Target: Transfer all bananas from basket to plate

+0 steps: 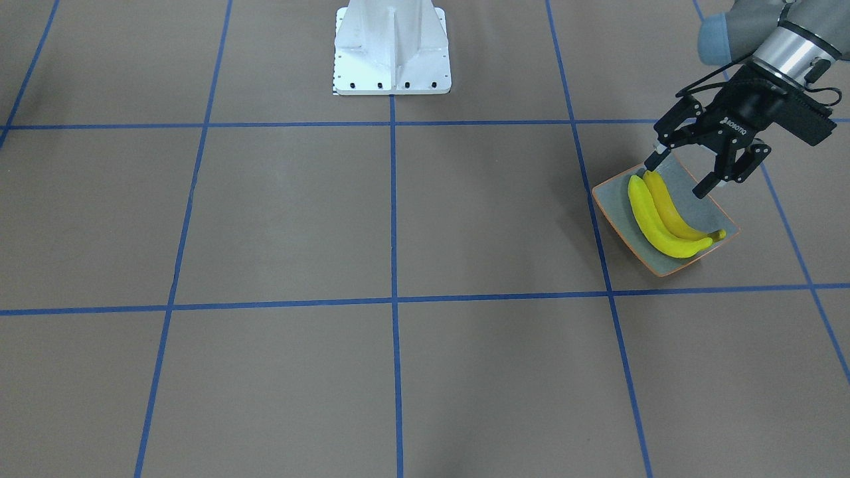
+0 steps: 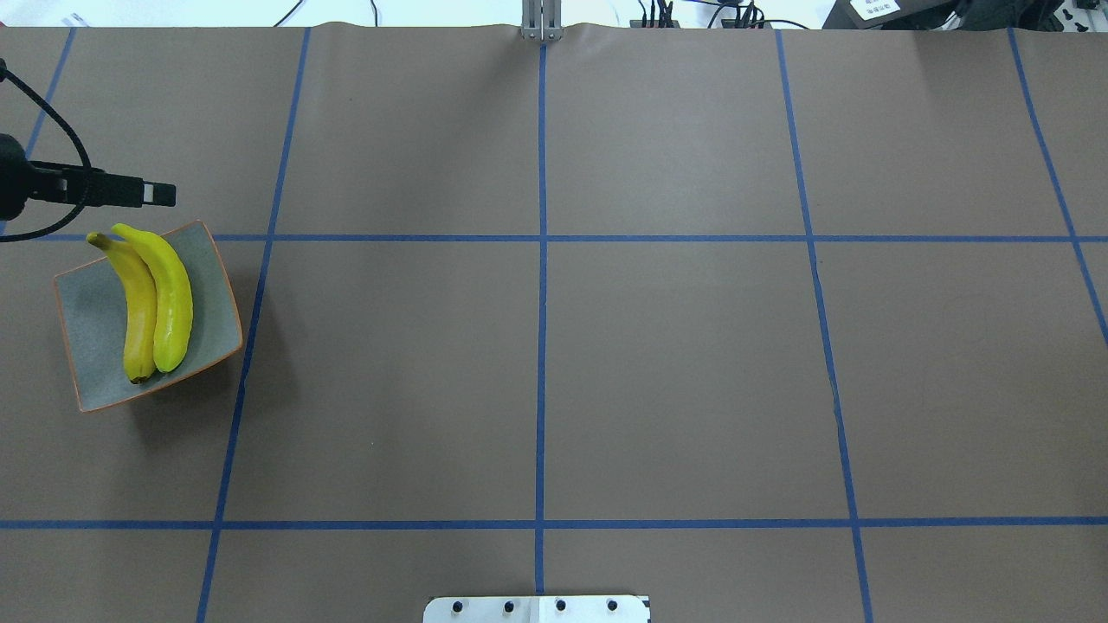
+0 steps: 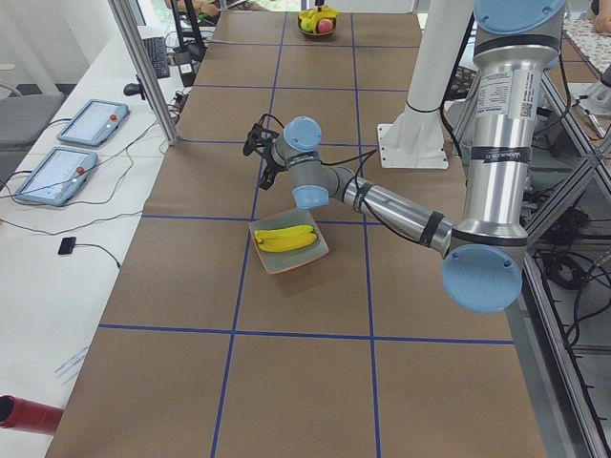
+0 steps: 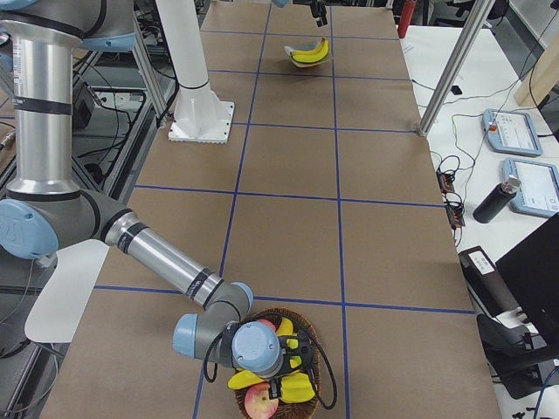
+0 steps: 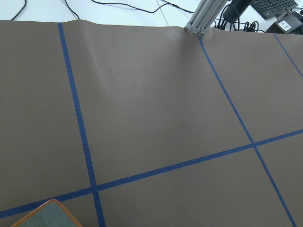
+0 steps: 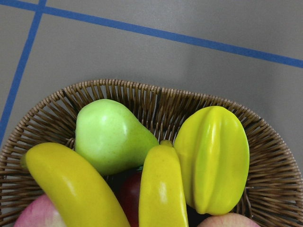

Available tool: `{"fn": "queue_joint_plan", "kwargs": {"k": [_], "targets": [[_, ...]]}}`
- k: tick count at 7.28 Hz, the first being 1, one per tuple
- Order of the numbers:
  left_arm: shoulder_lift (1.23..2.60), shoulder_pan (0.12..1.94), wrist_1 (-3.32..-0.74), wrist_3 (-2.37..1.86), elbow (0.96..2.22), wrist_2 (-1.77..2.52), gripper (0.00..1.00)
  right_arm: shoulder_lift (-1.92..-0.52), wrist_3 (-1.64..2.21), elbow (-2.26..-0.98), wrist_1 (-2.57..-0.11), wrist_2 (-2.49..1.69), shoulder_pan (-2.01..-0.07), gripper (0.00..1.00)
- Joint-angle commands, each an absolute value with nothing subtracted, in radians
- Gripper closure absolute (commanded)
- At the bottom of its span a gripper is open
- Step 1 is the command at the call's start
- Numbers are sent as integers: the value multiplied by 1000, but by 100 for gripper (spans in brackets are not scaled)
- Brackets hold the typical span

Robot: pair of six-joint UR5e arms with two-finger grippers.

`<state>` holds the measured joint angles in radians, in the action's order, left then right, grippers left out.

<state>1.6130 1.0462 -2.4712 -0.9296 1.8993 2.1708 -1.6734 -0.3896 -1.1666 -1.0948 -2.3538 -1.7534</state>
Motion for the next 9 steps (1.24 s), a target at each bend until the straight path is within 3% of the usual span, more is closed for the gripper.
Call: {"fn": "queue_joint_plan", "kwargs": {"k": [1,3,4,9], "targets": [[1615,1046,-2471,-930,1899,2169,1,-1675,-390,-1163,-1075,-2321,-1738,39],[1615,1048,-2471,-930,1899,2169,1,-1677,-390,-1164,-1074,-2321,-1730,94],[1615,1048,-2473,-930,1899,2169,1,-1674,-390,-1175,-1074,-2322,-1729,100],[1614,1046,-2473,-931,1884,2175,1,-1658,-387,-1298,-1092,-2316,-1756,100]]}}
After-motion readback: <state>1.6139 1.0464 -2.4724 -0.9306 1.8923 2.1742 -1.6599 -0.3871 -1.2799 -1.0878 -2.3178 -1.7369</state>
